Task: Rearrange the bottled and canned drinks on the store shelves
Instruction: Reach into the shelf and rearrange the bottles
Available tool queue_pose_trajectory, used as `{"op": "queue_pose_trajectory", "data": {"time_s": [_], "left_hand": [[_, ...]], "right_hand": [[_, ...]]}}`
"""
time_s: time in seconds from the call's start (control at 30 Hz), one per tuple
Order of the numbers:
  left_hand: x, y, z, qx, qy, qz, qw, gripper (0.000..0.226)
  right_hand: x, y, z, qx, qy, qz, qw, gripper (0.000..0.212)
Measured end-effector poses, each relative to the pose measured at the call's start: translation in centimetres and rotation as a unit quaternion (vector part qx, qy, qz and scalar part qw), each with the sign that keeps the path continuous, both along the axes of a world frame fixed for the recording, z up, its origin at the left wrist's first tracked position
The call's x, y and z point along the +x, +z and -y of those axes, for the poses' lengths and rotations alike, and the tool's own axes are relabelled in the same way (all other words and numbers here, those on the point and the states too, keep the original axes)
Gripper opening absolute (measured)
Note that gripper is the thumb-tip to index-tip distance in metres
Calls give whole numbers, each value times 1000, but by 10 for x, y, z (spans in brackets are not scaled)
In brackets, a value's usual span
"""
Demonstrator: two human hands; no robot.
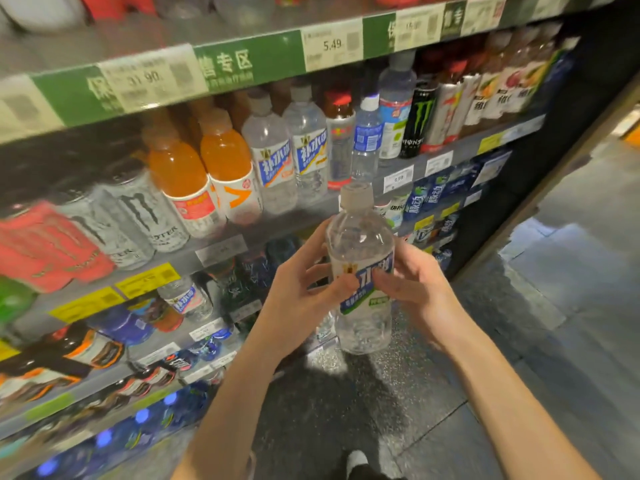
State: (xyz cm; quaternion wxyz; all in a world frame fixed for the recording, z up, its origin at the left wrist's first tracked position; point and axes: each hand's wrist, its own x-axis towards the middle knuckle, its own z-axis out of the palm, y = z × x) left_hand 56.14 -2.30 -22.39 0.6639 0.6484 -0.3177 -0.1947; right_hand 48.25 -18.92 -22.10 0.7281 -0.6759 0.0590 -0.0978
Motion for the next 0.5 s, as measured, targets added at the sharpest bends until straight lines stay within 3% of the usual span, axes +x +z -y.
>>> {"op": "queue_pose_trajectory", "data": {"time_s": [0.33,0.5], "left_hand": [[-16,3,72,24,67,0,997,75],[-34,6,140,46,105,-16,993,60]], "right_hand": [[-2,3,74,71,72,0,995,58],[-6,1,149,68,123,-19,990,55]]}}
